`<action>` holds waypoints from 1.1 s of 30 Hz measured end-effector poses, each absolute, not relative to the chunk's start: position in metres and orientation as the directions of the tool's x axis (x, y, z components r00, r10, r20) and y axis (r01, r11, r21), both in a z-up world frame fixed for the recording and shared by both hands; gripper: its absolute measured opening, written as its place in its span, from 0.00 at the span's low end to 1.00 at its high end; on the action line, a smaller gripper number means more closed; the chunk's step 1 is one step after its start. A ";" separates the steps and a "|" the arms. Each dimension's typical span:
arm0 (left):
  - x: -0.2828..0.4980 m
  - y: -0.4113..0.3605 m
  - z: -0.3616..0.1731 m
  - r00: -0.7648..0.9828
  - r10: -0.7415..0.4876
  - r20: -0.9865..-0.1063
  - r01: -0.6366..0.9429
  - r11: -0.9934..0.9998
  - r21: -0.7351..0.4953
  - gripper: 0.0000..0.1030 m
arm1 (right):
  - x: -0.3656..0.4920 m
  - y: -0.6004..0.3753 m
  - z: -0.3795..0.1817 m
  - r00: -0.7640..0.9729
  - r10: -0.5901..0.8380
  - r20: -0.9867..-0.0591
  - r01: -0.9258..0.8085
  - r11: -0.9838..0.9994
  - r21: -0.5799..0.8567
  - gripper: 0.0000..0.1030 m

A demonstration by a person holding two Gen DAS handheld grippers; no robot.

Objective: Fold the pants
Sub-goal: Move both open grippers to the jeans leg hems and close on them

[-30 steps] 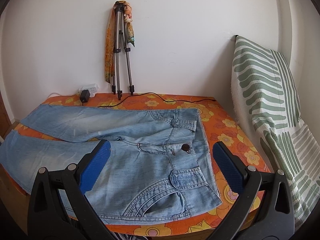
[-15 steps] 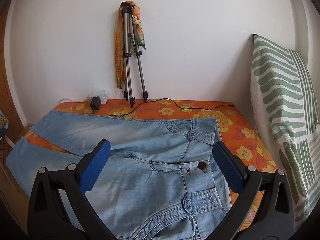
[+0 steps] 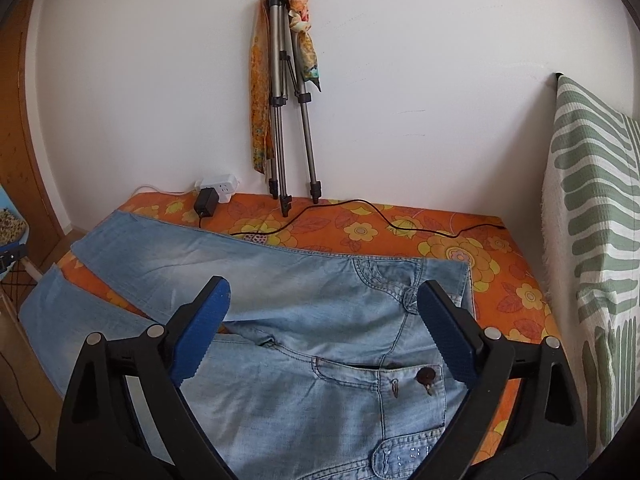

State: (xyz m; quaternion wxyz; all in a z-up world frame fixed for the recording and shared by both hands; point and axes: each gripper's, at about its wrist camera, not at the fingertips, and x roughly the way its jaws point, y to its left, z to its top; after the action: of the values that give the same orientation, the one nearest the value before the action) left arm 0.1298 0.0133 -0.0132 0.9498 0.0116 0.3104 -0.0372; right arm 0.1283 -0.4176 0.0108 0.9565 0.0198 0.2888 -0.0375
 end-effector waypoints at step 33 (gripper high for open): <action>0.482 0.068 -0.109 0.451 -0.034 -0.892 -0.130 0.986 -0.104 0.41 | 0.412 -0.383 -0.117 0.491 0.183 -0.852 -0.334 0.942 0.010 0.68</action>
State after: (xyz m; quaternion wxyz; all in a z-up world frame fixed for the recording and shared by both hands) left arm 0.4821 0.0682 -0.1091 0.8482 -0.0786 0.5230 0.0283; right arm 0.4119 -0.3826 -0.1167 0.8599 -0.0784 0.4815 0.1504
